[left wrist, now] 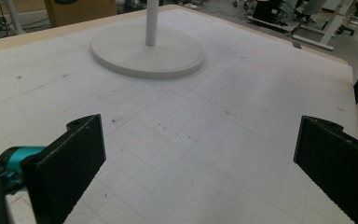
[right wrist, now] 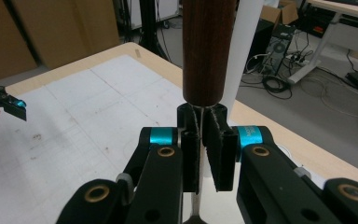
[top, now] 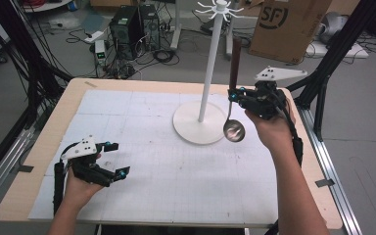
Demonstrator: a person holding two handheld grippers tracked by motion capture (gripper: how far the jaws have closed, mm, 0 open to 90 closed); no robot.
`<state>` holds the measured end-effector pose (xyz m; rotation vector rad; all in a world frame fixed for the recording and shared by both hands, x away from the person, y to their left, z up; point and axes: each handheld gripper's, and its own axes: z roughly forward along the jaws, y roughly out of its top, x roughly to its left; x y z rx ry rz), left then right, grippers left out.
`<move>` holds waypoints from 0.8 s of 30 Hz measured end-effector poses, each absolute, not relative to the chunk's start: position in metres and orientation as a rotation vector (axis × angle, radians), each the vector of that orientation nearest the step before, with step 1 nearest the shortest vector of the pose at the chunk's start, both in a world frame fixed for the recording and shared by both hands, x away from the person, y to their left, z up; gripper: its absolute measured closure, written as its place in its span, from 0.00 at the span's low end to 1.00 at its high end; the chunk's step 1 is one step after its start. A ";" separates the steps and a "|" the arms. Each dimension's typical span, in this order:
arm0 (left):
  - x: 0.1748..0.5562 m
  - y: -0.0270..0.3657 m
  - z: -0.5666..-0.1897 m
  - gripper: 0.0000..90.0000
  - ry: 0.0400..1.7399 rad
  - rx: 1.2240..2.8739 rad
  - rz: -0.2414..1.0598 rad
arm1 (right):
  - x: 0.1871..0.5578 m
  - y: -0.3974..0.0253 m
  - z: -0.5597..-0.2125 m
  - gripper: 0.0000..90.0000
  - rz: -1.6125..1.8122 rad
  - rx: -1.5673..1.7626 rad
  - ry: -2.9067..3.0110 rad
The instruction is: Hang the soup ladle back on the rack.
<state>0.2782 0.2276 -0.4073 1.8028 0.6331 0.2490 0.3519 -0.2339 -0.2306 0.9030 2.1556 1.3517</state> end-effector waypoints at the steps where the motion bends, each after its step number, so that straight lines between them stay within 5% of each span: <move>1: 0.278 0.228 -0.407 0.03 0.632 1.803 0.249 | 0.354 -0.234 -0.228 0.94 1.344 0.896 2.165; 24: 0.279 0.230 -0.409 0.03 0.642 1.803 0.250 | 0.391 -0.222 -0.189 0.94 1.192 0.937 2.214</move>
